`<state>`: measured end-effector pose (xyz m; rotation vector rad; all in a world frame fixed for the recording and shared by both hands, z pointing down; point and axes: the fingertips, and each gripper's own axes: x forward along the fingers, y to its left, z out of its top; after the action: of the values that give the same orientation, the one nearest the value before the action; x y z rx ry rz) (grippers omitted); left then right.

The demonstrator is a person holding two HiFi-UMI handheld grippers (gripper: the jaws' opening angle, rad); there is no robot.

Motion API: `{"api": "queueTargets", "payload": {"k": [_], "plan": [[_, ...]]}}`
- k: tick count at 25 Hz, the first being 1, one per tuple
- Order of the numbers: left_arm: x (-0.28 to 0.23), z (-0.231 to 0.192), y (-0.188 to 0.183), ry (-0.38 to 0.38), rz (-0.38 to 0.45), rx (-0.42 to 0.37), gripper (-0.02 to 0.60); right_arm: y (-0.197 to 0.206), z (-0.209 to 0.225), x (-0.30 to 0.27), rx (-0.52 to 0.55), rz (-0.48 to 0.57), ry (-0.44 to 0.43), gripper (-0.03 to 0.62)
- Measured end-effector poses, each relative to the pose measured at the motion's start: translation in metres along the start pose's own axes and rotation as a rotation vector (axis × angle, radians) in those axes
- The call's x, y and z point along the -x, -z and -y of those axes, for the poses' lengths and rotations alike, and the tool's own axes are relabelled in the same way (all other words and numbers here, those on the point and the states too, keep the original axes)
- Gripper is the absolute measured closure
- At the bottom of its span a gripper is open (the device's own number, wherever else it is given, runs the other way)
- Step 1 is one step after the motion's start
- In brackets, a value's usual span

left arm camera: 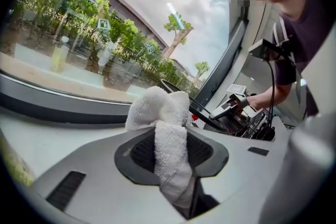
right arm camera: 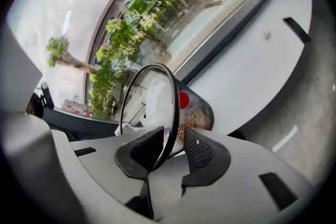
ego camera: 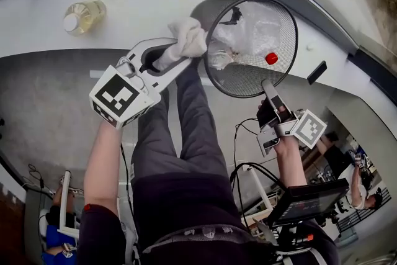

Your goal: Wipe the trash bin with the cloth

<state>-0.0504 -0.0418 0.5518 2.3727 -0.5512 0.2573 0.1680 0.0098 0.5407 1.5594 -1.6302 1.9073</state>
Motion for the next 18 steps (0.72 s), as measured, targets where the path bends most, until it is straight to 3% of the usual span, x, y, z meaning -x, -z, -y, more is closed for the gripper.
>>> {"api": "queueTargets", "payload": {"k": [3, 5, 11, 13, 16, 18], "plan": [[-0.006, -0.029, -0.027, -0.024, 0.070, 0.010, 0.472, -0.034, -0.006, 0.005, 0.252, 0.012, 0.004, 0.468], [-0.012, -0.044, -0.044, -0.035, 0.097, 0.001, 0.472, -0.055, -0.011, 0.003, 0.355, 0.015, -0.012, 0.439], [-0.026, -0.048, -0.052, -0.027, 0.056, -0.024, 0.472, -0.056, -0.012, -0.020, 0.416, -0.090, -0.077, 0.441], [-0.028, -0.038, -0.042, -0.011, 0.041, -0.008, 0.472, -0.056, -0.005, -0.018, 0.306, -0.083, -0.082, 0.491], [-0.021, -0.024, -0.026, 0.000, 0.035, 0.034, 0.472, -0.050, 0.008, -0.014, -0.025, -0.007, -0.064, 0.503], [-0.015, -0.014, -0.016, -0.002, 0.030, 0.051, 0.472, -0.044, 0.011, -0.010, -0.180, 0.052, -0.054, 0.503]]}}
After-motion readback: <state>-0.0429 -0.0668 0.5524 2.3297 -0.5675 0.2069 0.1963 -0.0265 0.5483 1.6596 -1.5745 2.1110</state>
